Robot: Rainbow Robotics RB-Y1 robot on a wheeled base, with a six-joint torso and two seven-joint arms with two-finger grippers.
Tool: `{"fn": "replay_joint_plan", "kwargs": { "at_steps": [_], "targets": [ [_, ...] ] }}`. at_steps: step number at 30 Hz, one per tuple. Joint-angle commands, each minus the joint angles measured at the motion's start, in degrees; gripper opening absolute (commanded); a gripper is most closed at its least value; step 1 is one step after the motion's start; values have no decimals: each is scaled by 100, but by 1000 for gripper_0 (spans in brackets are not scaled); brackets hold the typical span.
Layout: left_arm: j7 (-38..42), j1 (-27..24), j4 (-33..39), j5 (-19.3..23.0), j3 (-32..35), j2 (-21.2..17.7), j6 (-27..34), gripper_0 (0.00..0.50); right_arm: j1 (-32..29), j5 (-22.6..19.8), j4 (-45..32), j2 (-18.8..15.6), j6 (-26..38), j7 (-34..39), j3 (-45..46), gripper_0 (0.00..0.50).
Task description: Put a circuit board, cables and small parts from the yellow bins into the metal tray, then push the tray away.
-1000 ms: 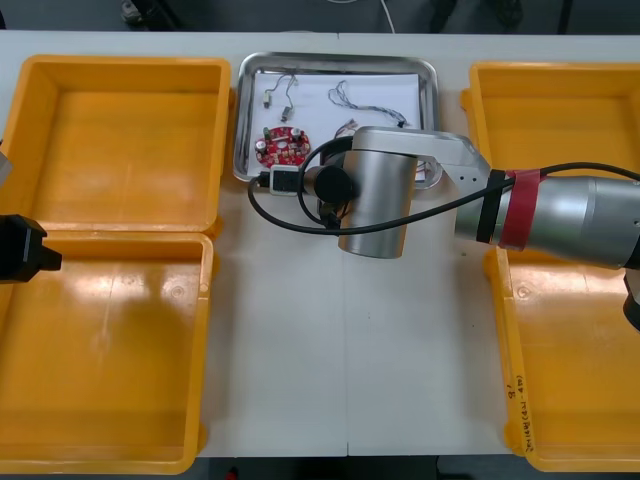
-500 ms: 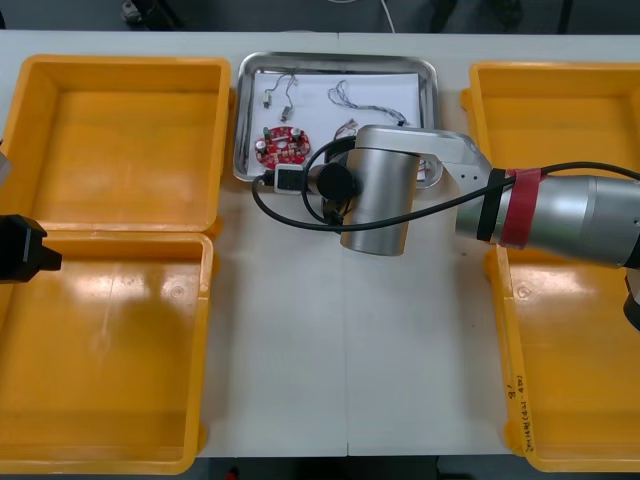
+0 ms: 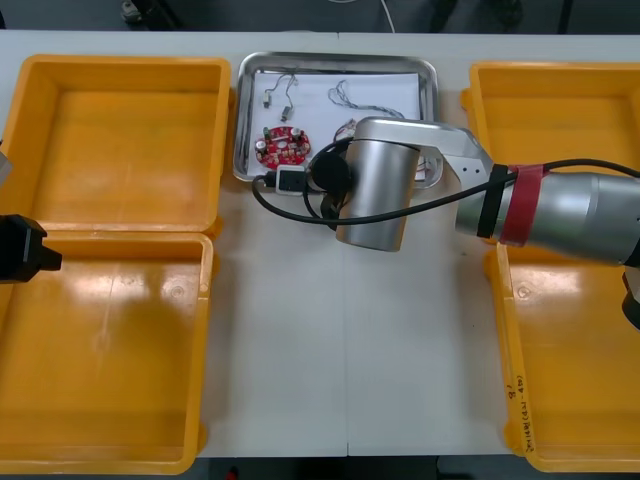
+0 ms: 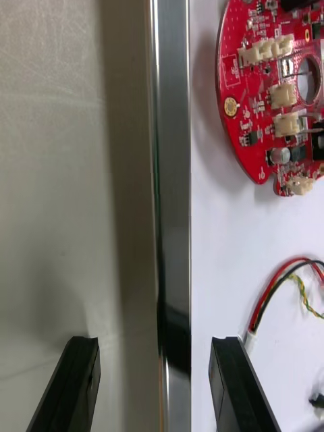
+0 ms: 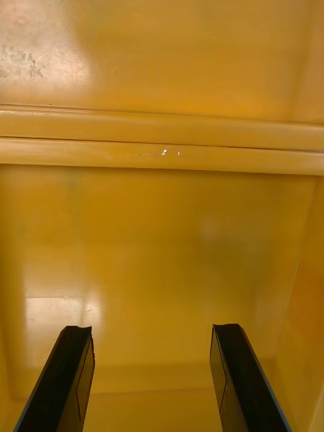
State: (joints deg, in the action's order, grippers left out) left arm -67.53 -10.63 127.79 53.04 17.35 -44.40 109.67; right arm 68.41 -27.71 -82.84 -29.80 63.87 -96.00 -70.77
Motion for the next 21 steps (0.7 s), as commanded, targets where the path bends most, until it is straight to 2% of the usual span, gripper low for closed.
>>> {"fn": "replay_joint_plan", "kwargs": {
  "at_steps": [1,12,21],
  "targets": [
    [-648,96,185,4,-65,-218,33,500,120,-42,-549,-43,477,-183,397,467],
    [-648,96,185,4,-65,-218,33,500,6,-472,-1445,-52,1611,-95,872,468],
    [-648,96,185,4,-65,-218,33,500,-723,-648,-2429,-87,2833,11,2058,467]
  ]
}}
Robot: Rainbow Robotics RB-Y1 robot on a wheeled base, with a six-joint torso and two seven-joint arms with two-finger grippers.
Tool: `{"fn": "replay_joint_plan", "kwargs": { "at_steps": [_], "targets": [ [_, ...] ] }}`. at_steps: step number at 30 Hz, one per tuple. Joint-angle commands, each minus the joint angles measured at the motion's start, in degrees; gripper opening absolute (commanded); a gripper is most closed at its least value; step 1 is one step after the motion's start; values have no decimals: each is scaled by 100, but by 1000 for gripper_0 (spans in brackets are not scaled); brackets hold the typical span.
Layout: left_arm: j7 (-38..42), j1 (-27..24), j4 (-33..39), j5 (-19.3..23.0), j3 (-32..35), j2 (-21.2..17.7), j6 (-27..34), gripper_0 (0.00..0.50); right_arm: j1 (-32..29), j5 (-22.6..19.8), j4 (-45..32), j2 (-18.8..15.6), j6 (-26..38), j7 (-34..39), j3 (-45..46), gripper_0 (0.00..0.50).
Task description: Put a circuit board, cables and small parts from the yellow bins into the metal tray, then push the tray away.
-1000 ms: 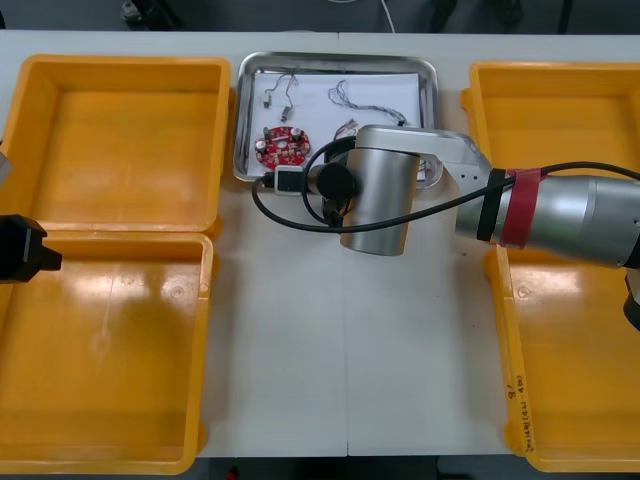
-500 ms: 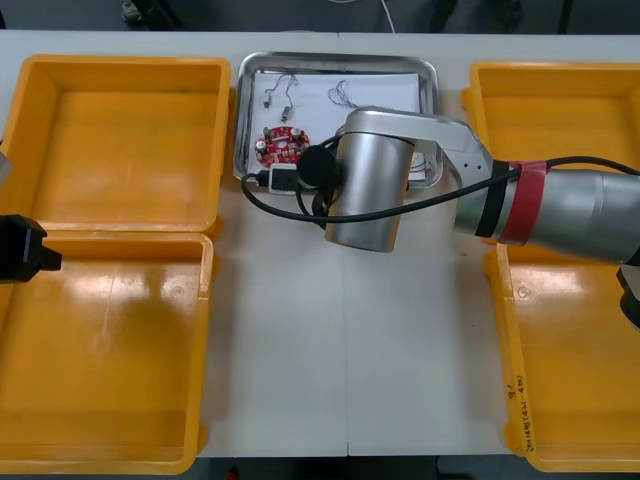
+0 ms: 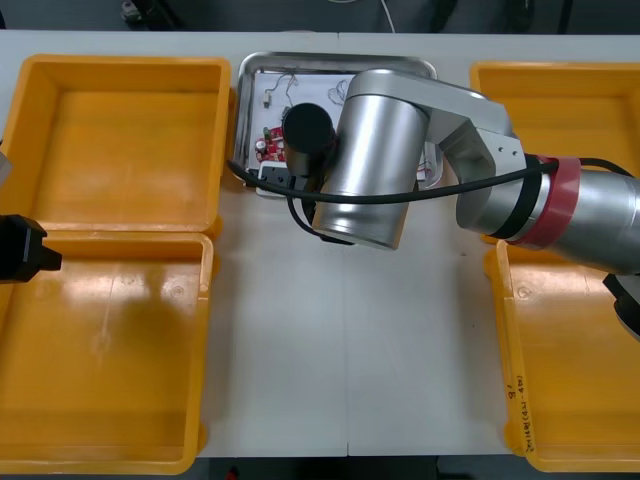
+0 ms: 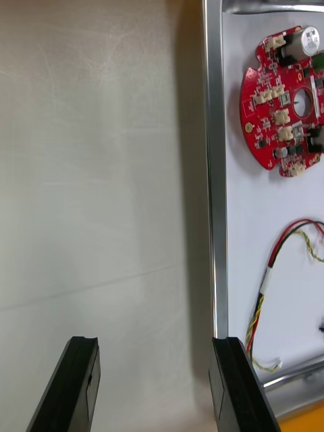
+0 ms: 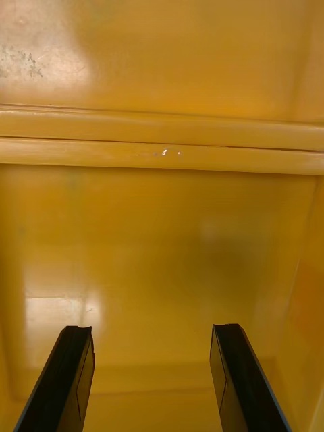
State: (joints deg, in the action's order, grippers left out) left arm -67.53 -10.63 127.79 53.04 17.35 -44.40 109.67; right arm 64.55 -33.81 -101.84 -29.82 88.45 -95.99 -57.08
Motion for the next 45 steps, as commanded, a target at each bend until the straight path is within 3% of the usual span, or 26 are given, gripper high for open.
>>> {"fn": "replay_joint_plan", "kwargs": {
  "at_steps": [1,14,21,27,32,40,45],
  "targets": [
    [-647,96,185,4,-65,-218,33,500,-426,-47,-679,-121,524,28,812,467],
    [-647,96,185,4,-65,-218,33,500,-1832,-56,-2402,-806,1825,353,2438,468],
    [-647,96,185,4,-65,-218,33,500,-2570,-442,-2982,-1052,2155,546,3695,468],
    [-647,96,185,4,-65,-218,33,500,-3133,-829,-3096,-1219,2155,696,4679,467],
    [-647,96,185,4,-65,-218,33,500,-3625,-1110,-3096,-1413,2155,1302,5532,467],
    [-647,96,185,4,-65,-218,33,500,-4187,-803,-3070,-1545,2155,2102,6191,468],
    [-647,96,185,4,-65,-218,33,500,-4363,-829,-2903,-1562,2155,2137,6542,467]
  ]
}}
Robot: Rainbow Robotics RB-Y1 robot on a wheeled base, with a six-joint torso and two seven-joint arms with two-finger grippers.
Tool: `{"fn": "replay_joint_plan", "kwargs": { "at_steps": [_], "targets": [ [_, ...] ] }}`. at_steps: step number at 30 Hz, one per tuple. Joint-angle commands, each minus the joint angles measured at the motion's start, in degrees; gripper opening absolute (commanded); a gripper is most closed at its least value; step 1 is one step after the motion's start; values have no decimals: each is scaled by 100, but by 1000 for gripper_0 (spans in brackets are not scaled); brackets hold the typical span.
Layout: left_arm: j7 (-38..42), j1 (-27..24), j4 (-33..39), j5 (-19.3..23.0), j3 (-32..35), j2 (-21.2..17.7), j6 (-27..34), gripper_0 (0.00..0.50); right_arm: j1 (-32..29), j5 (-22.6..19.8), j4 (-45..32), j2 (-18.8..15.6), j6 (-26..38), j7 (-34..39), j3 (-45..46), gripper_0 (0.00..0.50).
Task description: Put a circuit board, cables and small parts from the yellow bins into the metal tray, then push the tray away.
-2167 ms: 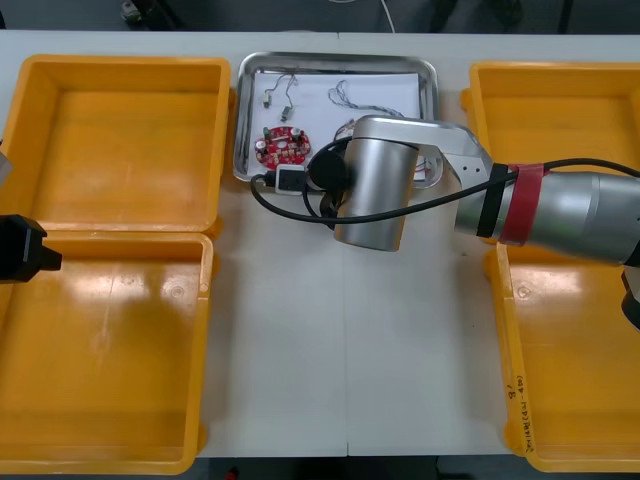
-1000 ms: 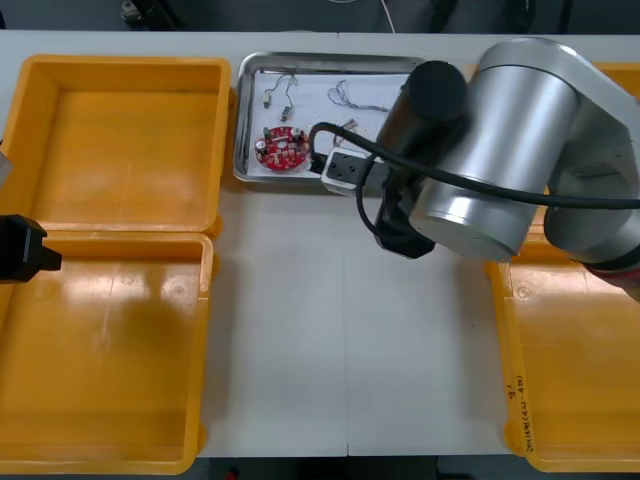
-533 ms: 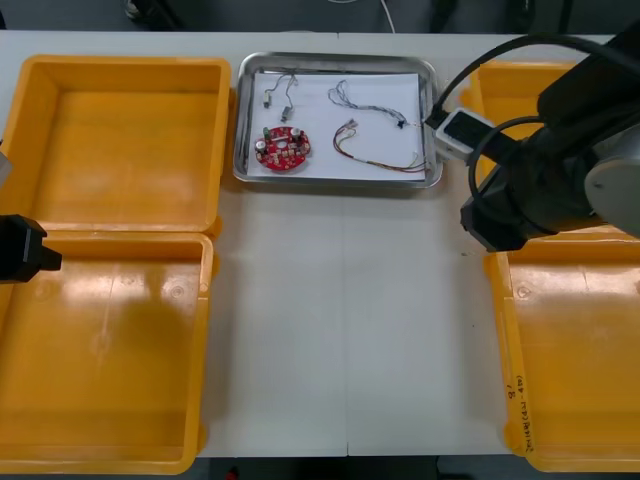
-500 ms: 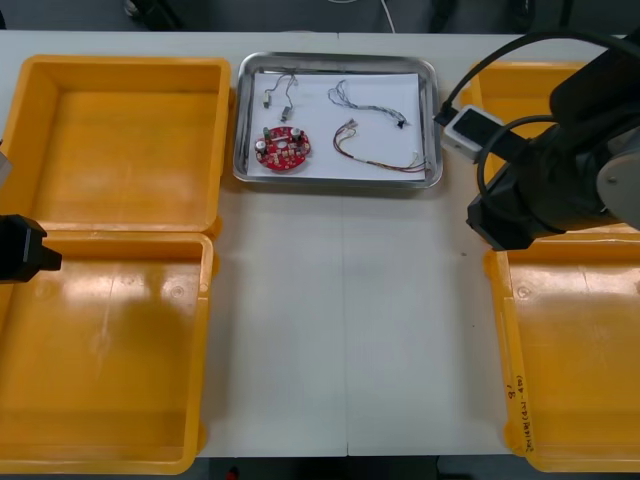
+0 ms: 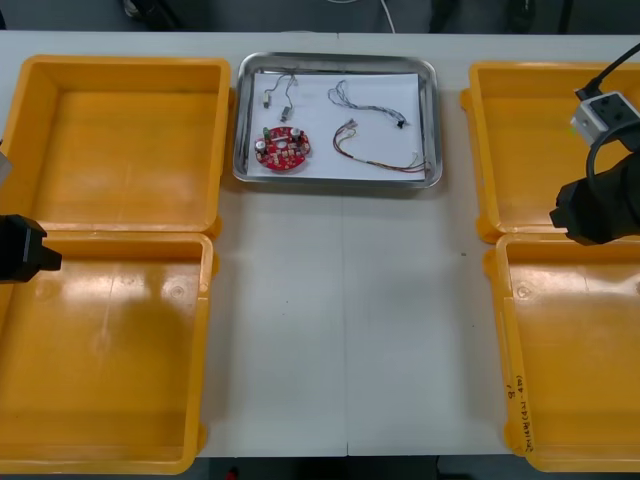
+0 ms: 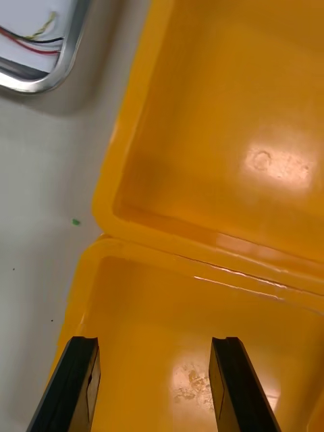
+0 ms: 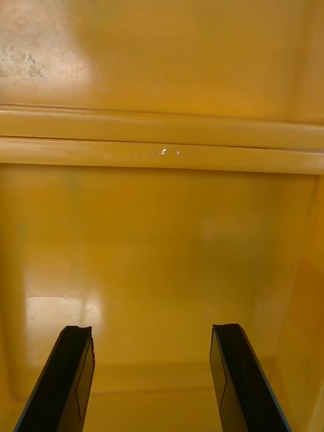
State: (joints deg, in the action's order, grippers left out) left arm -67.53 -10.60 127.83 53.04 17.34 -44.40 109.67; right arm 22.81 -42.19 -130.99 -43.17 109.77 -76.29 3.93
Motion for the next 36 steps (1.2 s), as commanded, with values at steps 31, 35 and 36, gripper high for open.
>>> {"fn": "replay_joint_plan", "kwargs": {
  "at_steps": [31,35,36],
  "targets": [
    [-647,93,181,4,-64,-218,33,500,-1340,-1081,645,-702,23,211,1998,467],
    [-647,93,181,4,-64,-218,33,500,-1340,-1388,1032,-790,23,150,2138,467],
    [-647,93,181,4,-64,-218,33,500,-1340,-1397,1084,-798,23,132,2138,465]
  ]
}}
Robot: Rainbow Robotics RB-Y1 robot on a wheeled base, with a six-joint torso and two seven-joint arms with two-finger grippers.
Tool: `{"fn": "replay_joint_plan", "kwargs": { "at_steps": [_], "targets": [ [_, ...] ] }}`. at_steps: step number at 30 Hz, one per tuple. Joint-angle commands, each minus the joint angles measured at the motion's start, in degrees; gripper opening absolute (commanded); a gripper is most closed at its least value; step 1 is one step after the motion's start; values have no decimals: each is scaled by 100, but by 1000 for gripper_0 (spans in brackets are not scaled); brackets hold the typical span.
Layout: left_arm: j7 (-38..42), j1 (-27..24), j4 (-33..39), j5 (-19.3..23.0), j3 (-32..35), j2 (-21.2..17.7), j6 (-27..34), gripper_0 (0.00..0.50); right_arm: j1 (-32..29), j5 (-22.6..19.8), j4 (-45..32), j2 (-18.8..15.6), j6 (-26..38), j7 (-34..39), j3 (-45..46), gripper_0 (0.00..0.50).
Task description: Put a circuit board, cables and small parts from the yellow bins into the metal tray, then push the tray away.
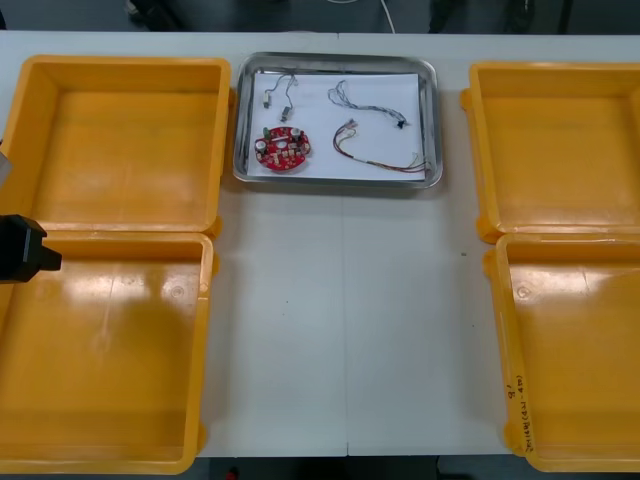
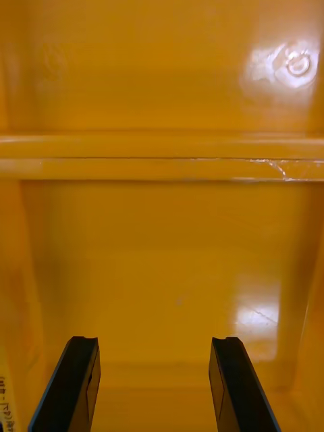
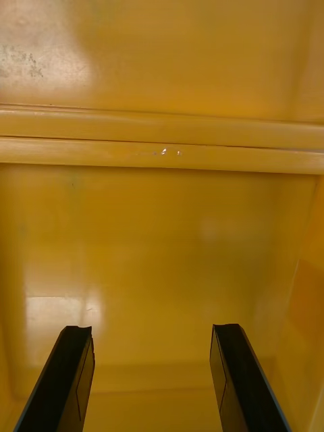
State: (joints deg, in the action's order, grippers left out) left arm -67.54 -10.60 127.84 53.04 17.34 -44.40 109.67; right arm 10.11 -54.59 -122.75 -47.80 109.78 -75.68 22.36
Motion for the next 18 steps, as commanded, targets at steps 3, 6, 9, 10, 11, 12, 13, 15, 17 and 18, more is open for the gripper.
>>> {"fn": "replay_joint_plan", "kwargs": {
  "at_steps": [3,6,9,10,11,12,13,15,17,18],
  "targets": [
    [-647,93,180,4,-64,-218,33,500,-70,-175,296,-353,22,62,295,467],
    [-647,93,180,4,-64,-218,33,500,-114,-184,296,-353,22,80,286,467],
    [-647,93,180,4,-64,-218,33,500,-193,-210,296,-344,22,124,286,467],
    [-647,93,180,4,-64,-218,33,500,-202,-210,296,-353,22,132,286,468],
    [-647,93,180,4,-64,-218,33,500,-202,-210,296,-353,22,150,286,468],
    [-647,93,180,4,-64,-218,33,500,-202,-219,296,-344,22,159,286,467],
    [-647,93,180,4,-64,-218,33,500,-202,-228,296,-353,22,168,286,467],
    [-647,93,180,4,-64,-218,33,500,-211,-245,287,-353,22,194,286,468],
    [-647,93,180,4,-64,-218,33,500,-202,-245,278,-362,22,220,295,468],
    [-647,93,180,4,-64,-218,33,500,-211,-245,287,-379,22,229,295,468]
  ]
}}
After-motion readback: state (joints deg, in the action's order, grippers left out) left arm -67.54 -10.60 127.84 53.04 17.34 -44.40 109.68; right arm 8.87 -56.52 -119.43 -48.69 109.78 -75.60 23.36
